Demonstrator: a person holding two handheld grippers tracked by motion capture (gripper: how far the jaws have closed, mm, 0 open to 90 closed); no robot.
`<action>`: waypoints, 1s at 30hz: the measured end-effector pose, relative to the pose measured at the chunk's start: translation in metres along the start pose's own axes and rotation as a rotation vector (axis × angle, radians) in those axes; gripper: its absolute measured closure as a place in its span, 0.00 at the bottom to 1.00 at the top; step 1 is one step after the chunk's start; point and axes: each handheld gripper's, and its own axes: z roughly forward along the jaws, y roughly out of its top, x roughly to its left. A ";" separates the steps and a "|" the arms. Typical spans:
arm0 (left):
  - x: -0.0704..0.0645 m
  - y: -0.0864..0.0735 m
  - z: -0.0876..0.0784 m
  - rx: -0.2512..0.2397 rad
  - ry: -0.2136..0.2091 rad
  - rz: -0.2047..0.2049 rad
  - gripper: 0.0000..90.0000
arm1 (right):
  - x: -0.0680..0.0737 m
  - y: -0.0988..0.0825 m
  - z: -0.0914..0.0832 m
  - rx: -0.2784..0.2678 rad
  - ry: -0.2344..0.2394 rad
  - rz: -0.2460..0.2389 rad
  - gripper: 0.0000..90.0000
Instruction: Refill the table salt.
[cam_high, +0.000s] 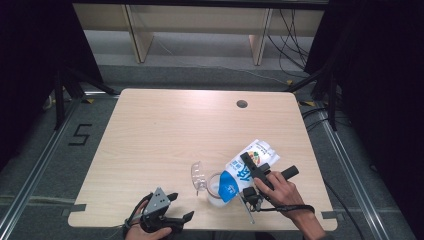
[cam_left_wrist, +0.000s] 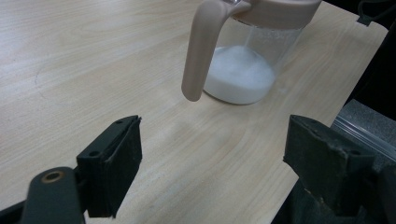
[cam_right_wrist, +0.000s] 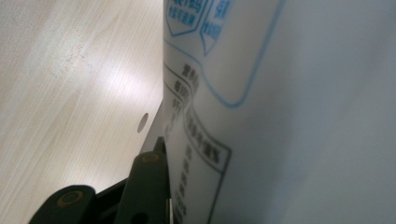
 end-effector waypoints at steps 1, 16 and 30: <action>0.000 0.000 0.000 0.000 -0.002 0.003 0.21 | 0.000 0.000 0.000 0.003 0.004 0.002 0.71; 0.000 0.000 0.000 0.000 -0.003 0.001 0.21 | 0.000 0.001 0.000 0.000 0.001 -0.030 0.72; 0.000 0.000 0.000 0.000 -0.002 0.001 0.21 | -0.001 0.002 0.000 -0.001 0.006 -0.038 0.72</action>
